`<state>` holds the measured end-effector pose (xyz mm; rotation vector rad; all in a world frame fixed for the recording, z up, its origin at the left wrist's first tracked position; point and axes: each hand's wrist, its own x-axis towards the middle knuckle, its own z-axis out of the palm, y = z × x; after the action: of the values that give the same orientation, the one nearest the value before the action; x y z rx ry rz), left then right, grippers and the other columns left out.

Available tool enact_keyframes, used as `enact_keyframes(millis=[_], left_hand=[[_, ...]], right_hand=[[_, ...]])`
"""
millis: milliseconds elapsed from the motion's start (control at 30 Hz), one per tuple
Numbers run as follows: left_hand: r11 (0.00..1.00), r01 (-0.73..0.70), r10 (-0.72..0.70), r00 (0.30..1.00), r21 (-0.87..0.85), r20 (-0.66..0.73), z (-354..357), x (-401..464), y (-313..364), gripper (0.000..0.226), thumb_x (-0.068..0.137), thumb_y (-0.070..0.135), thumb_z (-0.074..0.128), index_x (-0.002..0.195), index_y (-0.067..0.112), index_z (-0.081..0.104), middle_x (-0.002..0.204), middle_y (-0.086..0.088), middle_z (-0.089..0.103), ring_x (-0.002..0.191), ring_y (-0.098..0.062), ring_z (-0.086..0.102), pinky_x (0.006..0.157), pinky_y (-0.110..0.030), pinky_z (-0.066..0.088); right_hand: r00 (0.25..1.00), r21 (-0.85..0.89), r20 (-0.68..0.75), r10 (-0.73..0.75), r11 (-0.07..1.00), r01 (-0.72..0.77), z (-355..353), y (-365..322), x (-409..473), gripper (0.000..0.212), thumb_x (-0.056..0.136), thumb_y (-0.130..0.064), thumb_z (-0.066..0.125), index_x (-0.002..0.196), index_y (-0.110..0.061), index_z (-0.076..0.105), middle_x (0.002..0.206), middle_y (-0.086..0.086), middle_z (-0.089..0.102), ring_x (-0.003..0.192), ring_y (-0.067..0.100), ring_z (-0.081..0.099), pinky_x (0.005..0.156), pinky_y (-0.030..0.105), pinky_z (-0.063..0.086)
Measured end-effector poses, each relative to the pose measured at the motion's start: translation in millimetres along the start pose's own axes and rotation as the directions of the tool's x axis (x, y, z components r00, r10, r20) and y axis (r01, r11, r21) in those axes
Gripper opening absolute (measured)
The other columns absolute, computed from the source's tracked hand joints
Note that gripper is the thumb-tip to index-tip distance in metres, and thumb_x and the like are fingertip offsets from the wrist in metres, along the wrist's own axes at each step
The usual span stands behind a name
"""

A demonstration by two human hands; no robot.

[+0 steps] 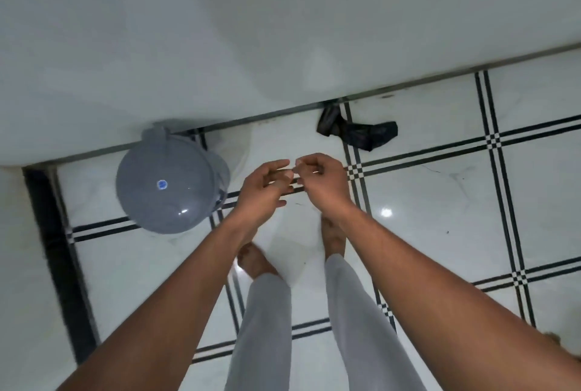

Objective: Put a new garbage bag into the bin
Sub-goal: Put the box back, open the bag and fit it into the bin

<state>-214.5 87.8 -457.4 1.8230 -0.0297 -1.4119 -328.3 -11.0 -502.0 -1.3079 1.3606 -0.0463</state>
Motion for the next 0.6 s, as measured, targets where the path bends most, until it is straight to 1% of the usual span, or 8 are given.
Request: enact_keyframes(millis=[100, 200, 300, 433, 467, 533, 567, 600], left_hand=[[1.000, 0.014, -0.014, 1.000, -0.024, 0.008, 40, 85, -50, 0.027, 0.104, 0.025, 0.072, 0.131, 0.030, 0.072, 0.125, 0.001, 0.079, 0.114, -0.023, 0.079, 0.101, -0.048, 0.063], [0.997, 0.026, -0.024, 0.999, -0.072, 0.033, 85, 174, -104, 0.028, 0.104, 0.025, 0.072, 0.132, 0.029, 0.071, 0.127, 0.003, 0.077, 0.112, -0.019, 0.078, 0.095, -0.038, 0.065], [0.990, 0.061, -0.055, 0.997, -0.125, 0.051, 115, 238, -142, 0.026, 0.104, 0.026, 0.072, 0.129, 0.030, 0.071, 0.130, 0.005, 0.077, 0.114, -0.019, 0.078, 0.093, -0.035, 0.064], [0.985, 0.088, -0.081, 0.995, -0.147, 0.057, 138, 305, -181, 0.021, 0.106, 0.021, 0.068, 0.124, 0.032, 0.070, 0.129, 0.005, 0.077, 0.115, -0.021, 0.077, 0.095, -0.037, 0.063], [0.986, 0.088, -0.081, 0.995, -0.143, 0.055, 141, 320, -190, 0.020, 0.107, 0.021, 0.068, 0.124, 0.032, 0.070, 0.129, 0.005, 0.077, 0.115, -0.021, 0.076, 0.096, -0.037, 0.063], [0.987, 0.097, -0.093, 0.995, -0.130, 0.036, 141, 338, -201, 0.019, 0.107, 0.020, 0.066, 0.122, 0.030, 0.072, 0.126, 0.006, 0.078, 0.113, -0.022, 0.077, 0.097, -0.039, 0.063], [0.986, 0.105, -0.103, 0.995, -0.133, 0.020, 141, 347, -206, 0.019, 0.107, 0.018, 0.066, 0.121, 0.029, 0.074, 0.123, 0.006, 0.079, 0.112, -0.022, 0.077, 0.097, -0.040, 0.063], [0.982, 0.121, -0.121, 0.993, -0.145, 0.007, 139, 352, -210, 0.019, 0.107, 0.016, 0.065, 0.119, 0.026, 0.075, 0.120, 0.004, 0.081, 0.110, -0.023, 0.078, 0.098, -0.041, 0.063]], right_hand=[[0.999, -0.063, -0.042, -0.011, 0.998, 0.008, -3, 71, 72, 0.011, 0.102, -0.033, 0.071, 0.100, -0.025, 0.078, 0.096, -0.014, 0.079, 0.095, 0.008, 0.078, 0.096, 0.039, 0.063], [0.997, -0.212, -0.067, -0.043, 0.977, 0.027, -13, 152, 157, 0.012, 0.107, -0.033, 0.068, 0.105, -0.025, 0.076, 0.103, -0.017, 0.076, 0.100, 0.005, 0.071, 0.096, 0.030, 0.055], [0.994, -0.299, -0.093, -0.059, 0.954, 0.028, -22, 210, 228, 0.026, 0.106, -0.037, 0.070, 0.125, -0.019, 0.077, 0.125, -0.007, 0.079, 0.117, 0.014, 0.073, 0.109, 0.036, 0.054], [0.991, -0.390, -0.096, -0.097, 0.919, 0.052, -32, 252, 315, 0.048, 0.105, -0.041, 0.072, 0.148, -0.021, 0.066, 0.147, 0.001, 0.069, 0.138, 0.025, 0.064, 0.121, 0.046, 0.049], [0.986, -0.458, -0.099, -0.131, 0.886, 0.071, -33, 259, 338, 0.057, 0.104, -0.041, 0.072, 0.155, -0.020, 0.060, 0.156, 0.007, 0.062, 0.145, 0.031, 0.057, 0.126, 0.050, 0.043], [0.985, -0.682, -0.115, -0.125, 0.731, 0.013, -34, 265, 365, 0.077, 0.104, -0.045, 0.070, 0.171, -0.026, 0.037, 0.176, 0.018, 0.034, 0.163, 0.045, 0.029, 0.132, 0.062, 0.021], [0.986, -0.743, -0.148, -0.074, 0.666, -0.062, -32, 269, 376, 0.085, 0.104, -0.047, 0.069, 0.174, -0.029, 0.024, 0.179, 0.020, 0.023, 0.165, 0.048, 0.020, 0.132, 0.066, 0.015], [0.982, -0.751, -0.188, -0.003, 0.645, -0.142, -31, 271, 383, 0.088, 0.104, -0.045, 0.069, 0.175, -0.028, 0.018, 0.178, 0.020, 0.023, 0.164, 0.048, 0.023, 0.131, 0.065, 0.019]])
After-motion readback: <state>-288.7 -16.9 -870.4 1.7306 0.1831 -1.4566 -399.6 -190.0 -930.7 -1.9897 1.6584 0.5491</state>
